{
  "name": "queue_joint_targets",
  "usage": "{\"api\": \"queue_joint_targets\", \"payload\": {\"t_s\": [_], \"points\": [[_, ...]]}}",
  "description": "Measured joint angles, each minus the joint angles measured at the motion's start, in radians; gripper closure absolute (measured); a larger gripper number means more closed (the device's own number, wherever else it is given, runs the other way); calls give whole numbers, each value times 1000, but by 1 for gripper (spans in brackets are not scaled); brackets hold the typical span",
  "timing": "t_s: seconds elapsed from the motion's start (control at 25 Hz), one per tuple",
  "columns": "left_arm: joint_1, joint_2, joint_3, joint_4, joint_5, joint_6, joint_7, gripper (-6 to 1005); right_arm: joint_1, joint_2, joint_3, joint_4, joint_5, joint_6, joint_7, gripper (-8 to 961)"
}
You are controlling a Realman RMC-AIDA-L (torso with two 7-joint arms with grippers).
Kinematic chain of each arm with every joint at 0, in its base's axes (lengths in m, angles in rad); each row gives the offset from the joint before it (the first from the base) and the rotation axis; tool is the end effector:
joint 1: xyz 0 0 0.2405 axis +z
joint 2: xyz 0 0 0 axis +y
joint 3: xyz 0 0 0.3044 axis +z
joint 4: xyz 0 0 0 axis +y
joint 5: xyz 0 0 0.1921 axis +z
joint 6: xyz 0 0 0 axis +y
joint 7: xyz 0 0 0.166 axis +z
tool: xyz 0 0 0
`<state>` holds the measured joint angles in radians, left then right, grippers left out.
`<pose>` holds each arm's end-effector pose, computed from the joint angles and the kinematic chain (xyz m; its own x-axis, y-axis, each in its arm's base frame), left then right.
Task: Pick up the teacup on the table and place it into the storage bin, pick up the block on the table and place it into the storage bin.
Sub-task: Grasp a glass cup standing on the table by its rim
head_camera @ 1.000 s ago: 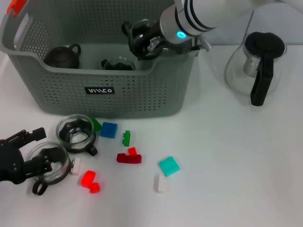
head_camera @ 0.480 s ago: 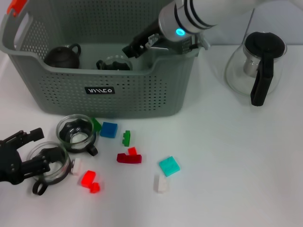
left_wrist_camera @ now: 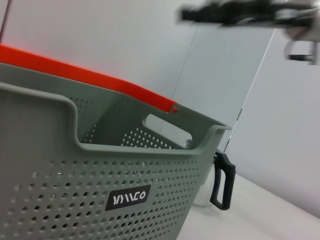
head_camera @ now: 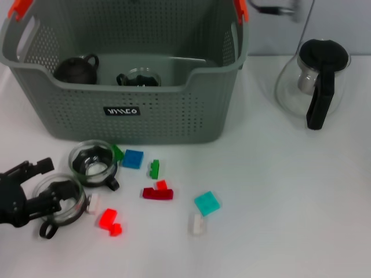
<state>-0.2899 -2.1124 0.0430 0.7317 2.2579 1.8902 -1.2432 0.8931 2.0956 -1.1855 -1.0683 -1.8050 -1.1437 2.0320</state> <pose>-0.3621 0.2359 0.0074 0.5969 0.3841 0.7044 0.6936 -0.6883 -0.2125 0.0364 0.4462 -0.0394 0.8255 -0.1666 -0.5393 -0.3184 -0.9263 -0.2012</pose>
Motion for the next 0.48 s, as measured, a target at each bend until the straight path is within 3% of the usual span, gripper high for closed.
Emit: {"api": "queue_joint_targets", "payload": {"t_s": [0.12,0.28,0.48], "points": [[0,0,0,0,1,0,1,92,-130,-2,63,-43,192,-237,-229,127],[0,0,0,0,4,0,1,92,-295,0,120,-39,263,-484,-445,128],[-1,0,0,0,2,-1,2,93,-476,2,144,119,284,-617,-737,130]]}}
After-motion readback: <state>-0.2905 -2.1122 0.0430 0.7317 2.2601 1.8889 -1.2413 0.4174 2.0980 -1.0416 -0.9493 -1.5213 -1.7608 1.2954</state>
